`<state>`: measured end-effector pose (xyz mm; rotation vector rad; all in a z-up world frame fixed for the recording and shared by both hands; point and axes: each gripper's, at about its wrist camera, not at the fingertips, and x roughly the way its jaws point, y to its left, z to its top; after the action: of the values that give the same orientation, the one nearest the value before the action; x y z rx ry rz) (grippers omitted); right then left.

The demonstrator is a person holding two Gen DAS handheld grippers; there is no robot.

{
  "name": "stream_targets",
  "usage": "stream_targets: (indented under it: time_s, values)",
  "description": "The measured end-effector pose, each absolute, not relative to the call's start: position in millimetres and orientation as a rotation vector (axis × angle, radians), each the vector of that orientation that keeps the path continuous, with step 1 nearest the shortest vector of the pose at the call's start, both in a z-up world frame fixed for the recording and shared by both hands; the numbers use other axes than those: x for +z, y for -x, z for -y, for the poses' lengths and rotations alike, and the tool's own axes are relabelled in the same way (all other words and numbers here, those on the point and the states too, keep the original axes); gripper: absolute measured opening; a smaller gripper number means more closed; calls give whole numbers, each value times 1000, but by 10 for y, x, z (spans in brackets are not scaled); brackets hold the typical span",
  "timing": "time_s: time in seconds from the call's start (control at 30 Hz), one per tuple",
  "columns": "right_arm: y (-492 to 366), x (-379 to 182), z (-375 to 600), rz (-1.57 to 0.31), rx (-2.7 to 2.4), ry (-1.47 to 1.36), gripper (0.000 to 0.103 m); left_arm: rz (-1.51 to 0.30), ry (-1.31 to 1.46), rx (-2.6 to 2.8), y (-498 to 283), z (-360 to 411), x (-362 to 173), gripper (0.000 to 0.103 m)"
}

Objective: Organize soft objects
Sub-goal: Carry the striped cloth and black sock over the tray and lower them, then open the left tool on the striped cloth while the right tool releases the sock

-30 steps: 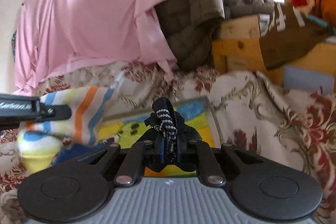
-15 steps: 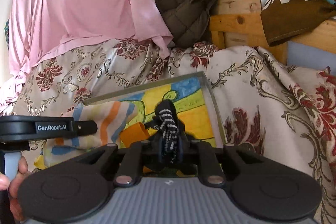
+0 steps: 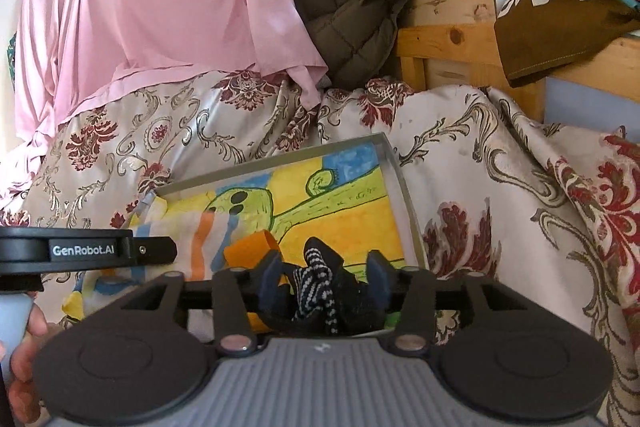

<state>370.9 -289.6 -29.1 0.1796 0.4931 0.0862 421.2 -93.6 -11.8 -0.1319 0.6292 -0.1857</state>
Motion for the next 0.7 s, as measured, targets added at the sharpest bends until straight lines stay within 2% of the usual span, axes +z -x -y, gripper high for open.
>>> stream_targets:
  time_s: [0.13,0.7]
  values:
    - [-3657,-219,2901,-469,86,-176,69,-611,134,-172,-4123,910,-50,61]
    - [-2892,463,2977,-282,111,-167,100,-385,158,-121,-3071,709,582,92]
